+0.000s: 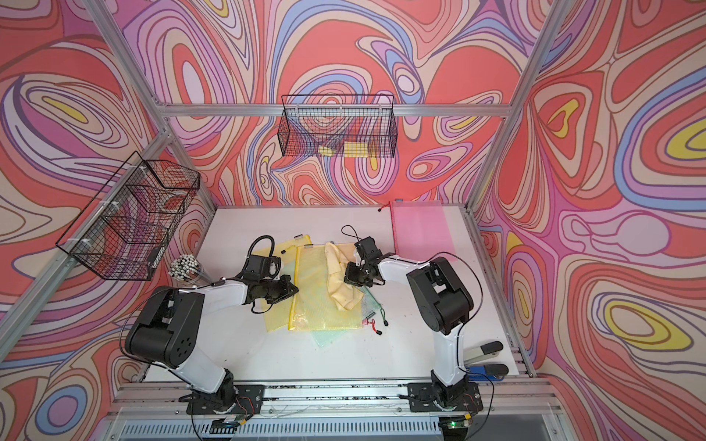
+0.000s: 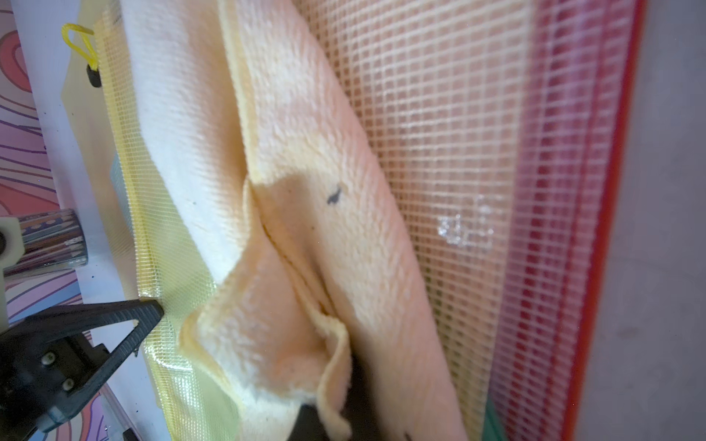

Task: Wipe the document bag
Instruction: Wipe the dirt from the document bag.

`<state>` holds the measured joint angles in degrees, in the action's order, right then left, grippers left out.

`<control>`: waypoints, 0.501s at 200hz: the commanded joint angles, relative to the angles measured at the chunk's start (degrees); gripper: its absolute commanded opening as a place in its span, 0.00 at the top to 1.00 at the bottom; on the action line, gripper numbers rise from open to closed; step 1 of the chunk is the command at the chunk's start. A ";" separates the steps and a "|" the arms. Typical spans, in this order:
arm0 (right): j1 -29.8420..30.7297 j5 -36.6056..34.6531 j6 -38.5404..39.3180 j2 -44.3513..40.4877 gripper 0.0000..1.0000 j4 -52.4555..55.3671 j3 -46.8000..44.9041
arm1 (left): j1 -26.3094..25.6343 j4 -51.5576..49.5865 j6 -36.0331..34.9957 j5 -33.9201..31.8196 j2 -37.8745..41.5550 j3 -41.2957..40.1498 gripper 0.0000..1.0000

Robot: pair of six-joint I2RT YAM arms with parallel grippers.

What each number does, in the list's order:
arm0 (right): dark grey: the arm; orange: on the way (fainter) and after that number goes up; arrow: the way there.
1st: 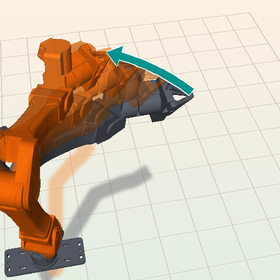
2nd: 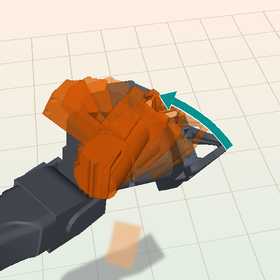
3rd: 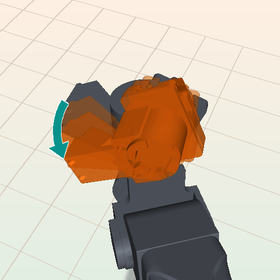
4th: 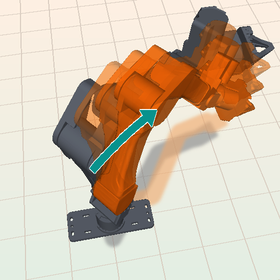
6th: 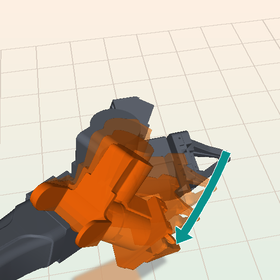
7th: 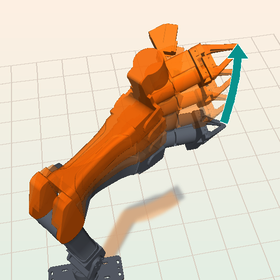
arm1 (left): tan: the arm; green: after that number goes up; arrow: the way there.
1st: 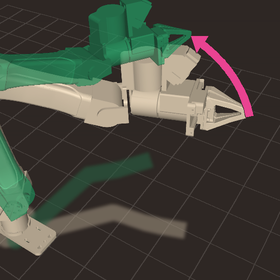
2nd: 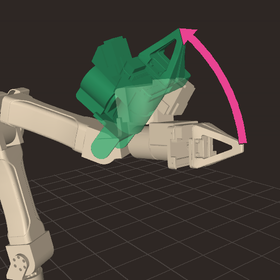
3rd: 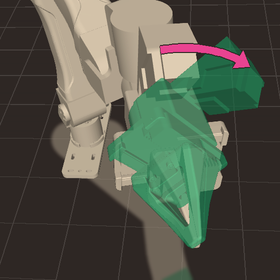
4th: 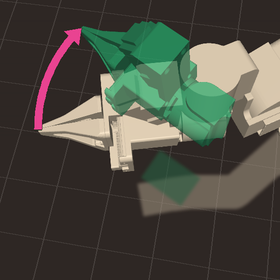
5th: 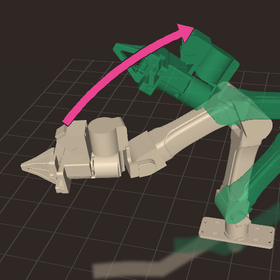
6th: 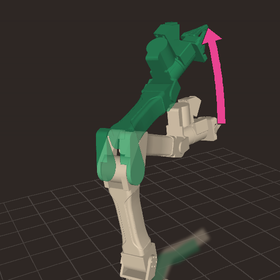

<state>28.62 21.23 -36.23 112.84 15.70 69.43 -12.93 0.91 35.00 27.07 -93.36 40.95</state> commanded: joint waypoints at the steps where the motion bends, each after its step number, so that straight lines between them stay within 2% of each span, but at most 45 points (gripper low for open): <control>1: 2.62 -2.68 2.89 -1.82 1.00 6.59 5.18 | -0.06 -1.69 0.08 1.13 2.42 0.32 1.00; 28: 6.05 -0.07 2.34 0.39 1.00 6.20 11.91 | -0.08 -0.30 1.72 2.06 4.12 -1.07 1.00; 57: 9.88 5.00 -1.64 8.99 1.00 0.95 19.06 | -0.08 -0.06 1.95 3.06 4.70 -1.75 1.00; 76: 10.19 9.18 -4.96 14.80 1.00 -3.09 22.65 | -0.08 -0.72 1.57 2.94 4.59 -1.74 1.00; 100: 10.13 11.12 -6.06 19.95 1.00 -4.23 26.41 | -0.08 -0.31 1.88 3.35 4.30 -2.17 1.00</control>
<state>39.33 28.51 -39.42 127.63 13.06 93.34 -12.93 0.64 36.29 29.32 -89.76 39.68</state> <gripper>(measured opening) 0.048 0.055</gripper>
